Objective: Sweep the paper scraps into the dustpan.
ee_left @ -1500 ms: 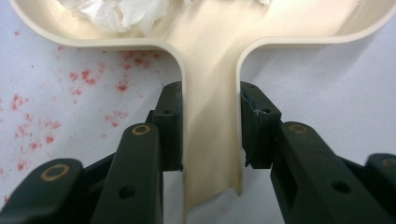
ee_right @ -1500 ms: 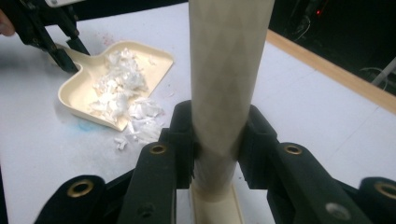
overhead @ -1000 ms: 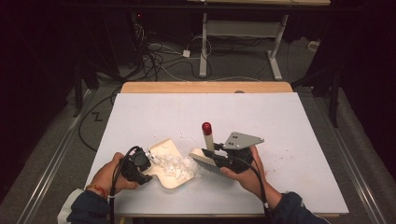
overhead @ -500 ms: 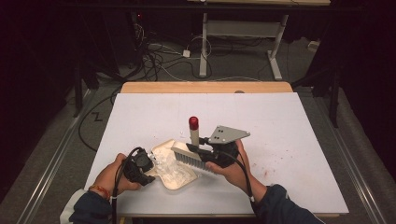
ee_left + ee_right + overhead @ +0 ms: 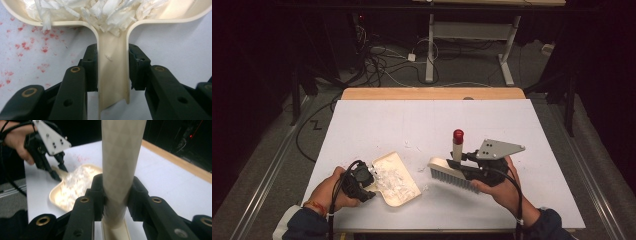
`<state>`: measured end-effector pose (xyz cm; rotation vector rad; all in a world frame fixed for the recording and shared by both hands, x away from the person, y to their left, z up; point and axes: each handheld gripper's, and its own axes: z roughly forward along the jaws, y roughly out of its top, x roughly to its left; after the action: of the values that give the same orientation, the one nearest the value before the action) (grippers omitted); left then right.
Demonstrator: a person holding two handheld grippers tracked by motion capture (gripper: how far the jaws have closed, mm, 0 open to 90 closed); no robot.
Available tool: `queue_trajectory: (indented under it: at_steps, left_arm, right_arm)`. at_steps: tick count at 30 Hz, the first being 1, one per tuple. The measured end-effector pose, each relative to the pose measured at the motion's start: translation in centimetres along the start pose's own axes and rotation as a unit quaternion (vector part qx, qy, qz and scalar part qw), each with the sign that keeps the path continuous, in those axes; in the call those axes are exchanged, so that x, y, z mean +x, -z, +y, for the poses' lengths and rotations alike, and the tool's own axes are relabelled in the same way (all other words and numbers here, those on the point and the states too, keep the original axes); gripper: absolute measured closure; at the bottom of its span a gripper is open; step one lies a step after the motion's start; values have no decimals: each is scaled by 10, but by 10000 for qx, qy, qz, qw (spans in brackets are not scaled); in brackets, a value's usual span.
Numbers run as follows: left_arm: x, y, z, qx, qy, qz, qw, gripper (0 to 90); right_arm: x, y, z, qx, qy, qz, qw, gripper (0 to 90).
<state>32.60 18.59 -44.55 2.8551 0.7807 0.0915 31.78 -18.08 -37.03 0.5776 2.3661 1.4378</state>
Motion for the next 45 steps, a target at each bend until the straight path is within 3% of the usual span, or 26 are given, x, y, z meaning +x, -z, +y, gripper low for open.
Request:
queue_trajectory:
  at_steps: [5,11,21,26,32,35,40,42,45]
  left_arm:
    - [-1,0,1,43,-30,35,10000,626]
    - [-2,1,3,41,-35,44,10000,627]
    - [0,-1,5,14,-59,42,10000,626]
    - [1,-1,4,-42,-19,5,10000,625]
    - [0,-1,3,-63,79,2,9999,625]
    - [1,-1,3,-157,211,-13,9997,624]
    - [4,-1,1,-173,338,-56,9993,625]
    - [6,-1,-1,-162,384,-53,9991,624]
    - [8,-1,-3,-159,431,-64,9989,625]
  right_arm:
    - [7,6,-8,216,-15,196,9996,711]
    - [17,-21,-9,447,132,380,9982,711]
    - [22,-69,14,168,194,387,9989,710]
    - [25,-73,24,-9,190,441,9988,710]
    - [12,-66,35,-259,143,124,9995,710]
    - [-3,-70,41,-212,170,-114,9996,709]
    - [-29,-88,45,-191,165,-628,9977,709]
    - [-40,-98,43,-293,238,-696,9969,710]
    - [-49,-118,40,-210,384,-1042,9936,710]
